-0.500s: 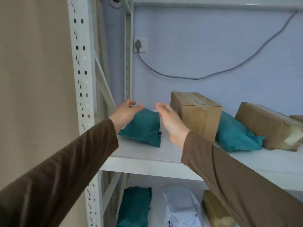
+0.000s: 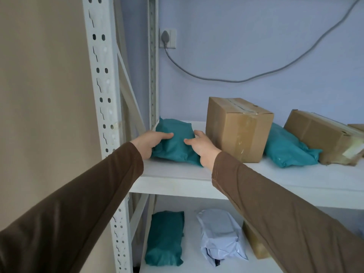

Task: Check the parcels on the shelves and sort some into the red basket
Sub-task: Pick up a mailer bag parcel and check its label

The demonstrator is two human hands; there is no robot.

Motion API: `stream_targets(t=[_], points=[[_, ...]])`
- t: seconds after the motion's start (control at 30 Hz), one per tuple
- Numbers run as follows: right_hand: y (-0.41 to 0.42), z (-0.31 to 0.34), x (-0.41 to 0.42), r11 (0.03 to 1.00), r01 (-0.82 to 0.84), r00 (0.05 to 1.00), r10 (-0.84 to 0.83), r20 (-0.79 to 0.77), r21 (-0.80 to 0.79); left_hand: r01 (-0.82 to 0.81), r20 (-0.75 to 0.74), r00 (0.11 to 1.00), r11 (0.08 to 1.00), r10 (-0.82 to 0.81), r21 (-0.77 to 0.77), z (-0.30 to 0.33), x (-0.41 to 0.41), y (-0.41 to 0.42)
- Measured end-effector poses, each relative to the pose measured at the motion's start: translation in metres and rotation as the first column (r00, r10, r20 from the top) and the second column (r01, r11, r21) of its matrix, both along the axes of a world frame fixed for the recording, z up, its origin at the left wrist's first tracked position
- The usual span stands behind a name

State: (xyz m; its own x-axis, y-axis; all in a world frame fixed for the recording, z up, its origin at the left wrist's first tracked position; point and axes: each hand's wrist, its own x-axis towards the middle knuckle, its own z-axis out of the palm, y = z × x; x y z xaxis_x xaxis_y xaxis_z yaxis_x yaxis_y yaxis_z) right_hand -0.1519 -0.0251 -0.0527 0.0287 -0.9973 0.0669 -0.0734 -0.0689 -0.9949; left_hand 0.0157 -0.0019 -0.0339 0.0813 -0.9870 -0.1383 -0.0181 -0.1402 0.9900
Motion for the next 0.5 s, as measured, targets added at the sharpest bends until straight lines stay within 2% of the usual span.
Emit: stream_targets(t=[0.2, 0.37, 0.5], points=[[0.057, -0.01, -0.016, 0.966, -0.035, 0.999, 0.036, -0.003, -0.257, 0.075, -0.202, 0.976, 0.997, -0.08, -0.031, 0.004, -0.007, 0.061], [0.139, -0.025, -0.044, 0.903, -0.065, 0.998, 0.054, -0.04, -0.425, 0.104, -0.184, 0.975, 0.986, -0.127, -0.129, -0.001, -0.016, 0.14], [0.209, -0.054, -0.07, 0.863, -0.104, 0.988, 0.032, -0.152, -0.495, 0.188, -0.208, 0.95, 0.96, -0.231, -0.205, -0.022, -0.04, 0.221]])
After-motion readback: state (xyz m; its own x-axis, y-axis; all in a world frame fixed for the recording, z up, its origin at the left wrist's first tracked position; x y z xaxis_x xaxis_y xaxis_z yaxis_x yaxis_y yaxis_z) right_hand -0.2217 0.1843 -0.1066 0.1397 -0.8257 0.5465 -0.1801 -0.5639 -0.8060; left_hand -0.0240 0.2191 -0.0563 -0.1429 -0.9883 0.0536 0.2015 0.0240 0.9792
